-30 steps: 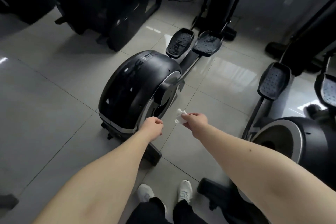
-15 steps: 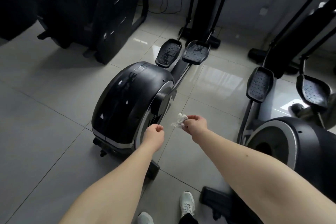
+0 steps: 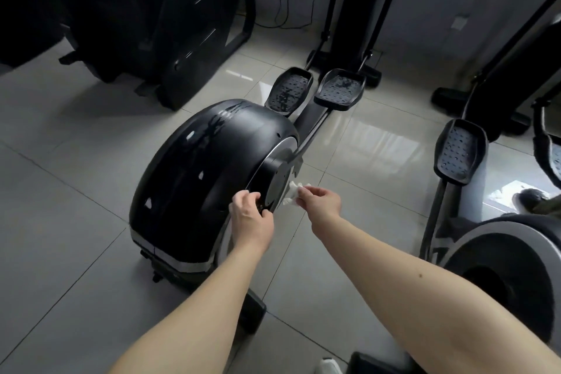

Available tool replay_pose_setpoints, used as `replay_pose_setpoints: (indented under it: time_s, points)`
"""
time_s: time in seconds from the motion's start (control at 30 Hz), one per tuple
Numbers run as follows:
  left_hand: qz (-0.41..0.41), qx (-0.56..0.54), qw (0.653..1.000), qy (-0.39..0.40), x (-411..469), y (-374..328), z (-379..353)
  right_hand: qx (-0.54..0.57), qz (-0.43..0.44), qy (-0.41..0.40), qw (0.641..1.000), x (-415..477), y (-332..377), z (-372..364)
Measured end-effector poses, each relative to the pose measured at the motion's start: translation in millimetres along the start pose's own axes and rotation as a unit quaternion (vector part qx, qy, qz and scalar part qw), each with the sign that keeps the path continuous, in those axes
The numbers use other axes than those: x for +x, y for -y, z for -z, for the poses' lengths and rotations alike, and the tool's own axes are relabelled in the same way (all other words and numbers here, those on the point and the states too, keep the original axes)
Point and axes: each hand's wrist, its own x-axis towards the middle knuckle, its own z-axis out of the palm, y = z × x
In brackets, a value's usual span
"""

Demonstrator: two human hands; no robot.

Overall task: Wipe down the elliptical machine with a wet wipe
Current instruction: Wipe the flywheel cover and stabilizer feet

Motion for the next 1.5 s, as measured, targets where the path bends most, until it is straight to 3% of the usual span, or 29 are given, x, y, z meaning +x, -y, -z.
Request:
replay_pose_setpoints:
  time_s: [0.17, 0.3, 0.63, 0.77, 0.97, 1.13, 1.27, 1.37, 1.5]
  points:
    - [-0.121, 0.039, 0.983, -0.131, 47, 39, -69, 0.014, 0.101, 0.011, 0.995, 76, -38, -27]
    - [-0.227, 0.062, 0.943, -0.238, 72, 72, -97, 0.072, 0.23, 0.045, 0.97, 123, -63, -51]
    - [-0.407, 0.132, 0.824, -0.372, 101, 122, -121, 0.172, 0.5, 0.116, 0.841, 146, -162, -77]
    - [-0.408, 0.111, 0.833, -0.356, 93, 137, -129, 0.135, 0.517, 0.116, 0.837, 146, -181, -75]
    - [-0.405, 0.081, 0.845, -0.338, 90, 135, -125, 0.136, 0.516, 0.06, 0.843, 145, -93, -85]
    - [-0.393, 0.044, 0.855, -0.334, 90, 137, -128, 0.099, 0.605, 0.085, 0.786, 123, -154, -88]
    - [-0.397, 0.05, 0.853, -0.335, 85, 141, -132, 0.117, 0.573, 0.085, 0.807, 132, -141, -79]
    - [-0.399, 0.045, 0.849, -0.343, 89, 139, -136, 0.146, 0.493, 0.051, 0.857, 162, -100, -87]
    - [-0.386, 0.033, 0.848, -0.362, 87, 143, -154, 0.155, 0.398, 0.043, 0.903, 197, -121, -90]
